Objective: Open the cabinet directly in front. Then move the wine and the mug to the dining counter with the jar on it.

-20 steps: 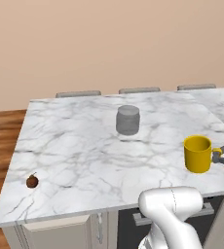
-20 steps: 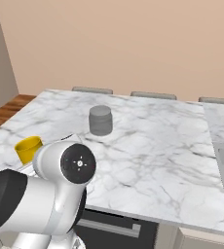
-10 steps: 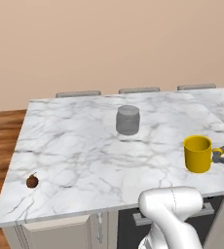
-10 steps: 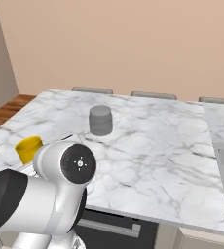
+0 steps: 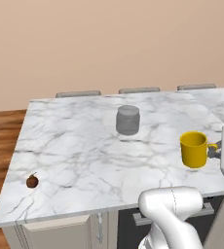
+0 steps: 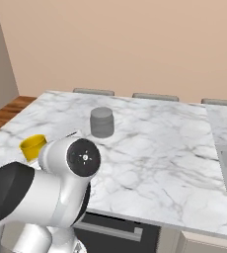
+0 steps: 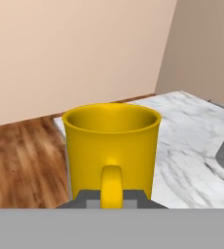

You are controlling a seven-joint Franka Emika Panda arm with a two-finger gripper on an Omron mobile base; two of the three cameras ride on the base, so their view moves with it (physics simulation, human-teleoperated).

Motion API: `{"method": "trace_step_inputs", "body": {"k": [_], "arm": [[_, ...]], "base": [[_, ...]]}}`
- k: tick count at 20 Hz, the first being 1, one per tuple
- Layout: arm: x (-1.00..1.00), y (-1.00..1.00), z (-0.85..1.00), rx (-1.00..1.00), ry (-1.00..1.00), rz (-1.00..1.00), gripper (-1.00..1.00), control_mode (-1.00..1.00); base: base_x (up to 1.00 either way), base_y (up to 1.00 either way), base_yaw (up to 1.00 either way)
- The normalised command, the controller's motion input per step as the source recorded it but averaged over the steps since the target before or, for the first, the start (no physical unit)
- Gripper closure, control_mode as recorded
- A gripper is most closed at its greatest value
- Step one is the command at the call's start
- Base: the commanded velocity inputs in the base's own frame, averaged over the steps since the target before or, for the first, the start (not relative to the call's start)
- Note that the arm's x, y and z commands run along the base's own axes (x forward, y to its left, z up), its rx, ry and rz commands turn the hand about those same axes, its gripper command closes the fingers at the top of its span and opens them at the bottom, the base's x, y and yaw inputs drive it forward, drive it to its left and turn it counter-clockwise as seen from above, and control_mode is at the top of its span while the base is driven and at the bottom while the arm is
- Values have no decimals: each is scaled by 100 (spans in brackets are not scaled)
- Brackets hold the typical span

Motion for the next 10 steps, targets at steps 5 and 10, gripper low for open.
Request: {"method": "trace_step_inputs", "body": {"k": [5, 10], "arm": [[57, -11, -4, 0, 0, 0, 100, -100], [41, -27, -5, 3, 0, 0, 100, -100]], "base": [[0, 0, 0], [0, 0, 0]]}}
